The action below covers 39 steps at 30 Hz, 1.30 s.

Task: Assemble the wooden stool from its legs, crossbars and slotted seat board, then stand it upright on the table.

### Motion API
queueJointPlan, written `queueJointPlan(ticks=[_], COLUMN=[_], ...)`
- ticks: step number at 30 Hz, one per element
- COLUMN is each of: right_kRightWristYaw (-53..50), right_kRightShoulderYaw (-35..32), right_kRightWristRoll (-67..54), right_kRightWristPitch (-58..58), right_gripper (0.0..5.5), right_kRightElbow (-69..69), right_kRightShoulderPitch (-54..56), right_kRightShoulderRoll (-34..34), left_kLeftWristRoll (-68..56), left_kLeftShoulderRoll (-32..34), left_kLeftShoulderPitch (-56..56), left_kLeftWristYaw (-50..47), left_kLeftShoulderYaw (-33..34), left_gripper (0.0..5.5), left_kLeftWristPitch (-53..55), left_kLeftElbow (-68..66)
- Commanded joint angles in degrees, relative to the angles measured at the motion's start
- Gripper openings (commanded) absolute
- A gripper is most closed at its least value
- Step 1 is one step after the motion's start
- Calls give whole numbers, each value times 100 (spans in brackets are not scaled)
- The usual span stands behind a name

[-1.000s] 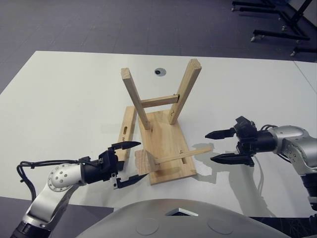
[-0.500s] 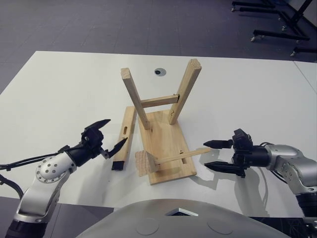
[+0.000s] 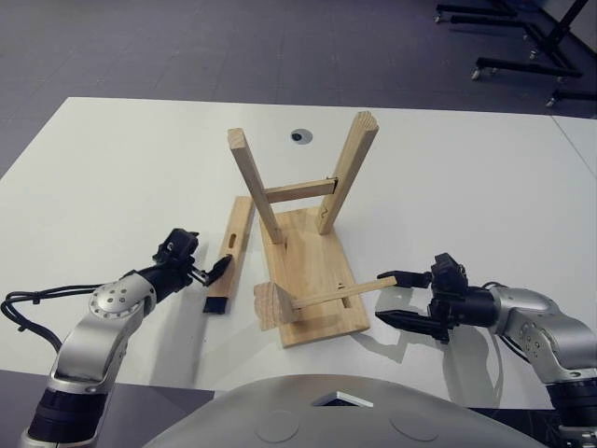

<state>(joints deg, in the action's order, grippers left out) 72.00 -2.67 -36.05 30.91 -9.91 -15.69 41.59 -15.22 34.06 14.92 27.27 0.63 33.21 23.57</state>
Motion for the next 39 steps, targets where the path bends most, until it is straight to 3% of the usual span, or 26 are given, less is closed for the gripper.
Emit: queueJointPlan(ticks=[1, 9, 18, 24, 25, 35, 39], right_kRightWristYaw=[-169, -289, -410, -436, -447, -509, -518], right_kRightShoulderYaw=[-36, -10, 27, -17, -26, -15, -60], right_kRightWristRoll=[-21, -4, 40, 23, 14, -9, -56], right_kRightWristPitch=[-89, -138, -140, -124, -119, -131, -129], right_gripper=[535, 535, 535, 535, 513, 329, 327], right_kRightElbow=[-157, -248, -207, -173, -172, -113, -60], right_kRightShoulderPitch=[-147, -348, -355, -343, -344, -276, -216], right_kRightShoulderRoll=[-120, -236, -237, -215, -223, -279, -305], left_kLeftWristRoll=[-323, -376, -1047, -722, -680, -673, -609], left_kLeftShoulderRoll=[-4, -112, -400, -128, -86, -34, -23], left_kLeftShoulderPitch=[-31, -563, -160, 182, 229, 234, 174], left_kLeftWristYaw=[122, -316, -193, -229, -216, -52, -5], left_kLeftShoulderYaw=[85, 443, 162, -82, -129, -181, -206], left_gripper=[465, 465, 465, 465, 470, 314, 246], left_kLeftWristPitch=[594, 1088, 1908, 2001, 1993, 1909, 1757], left_kLeftElbow=[321, 389, 803, 440, 398, 53, -57])
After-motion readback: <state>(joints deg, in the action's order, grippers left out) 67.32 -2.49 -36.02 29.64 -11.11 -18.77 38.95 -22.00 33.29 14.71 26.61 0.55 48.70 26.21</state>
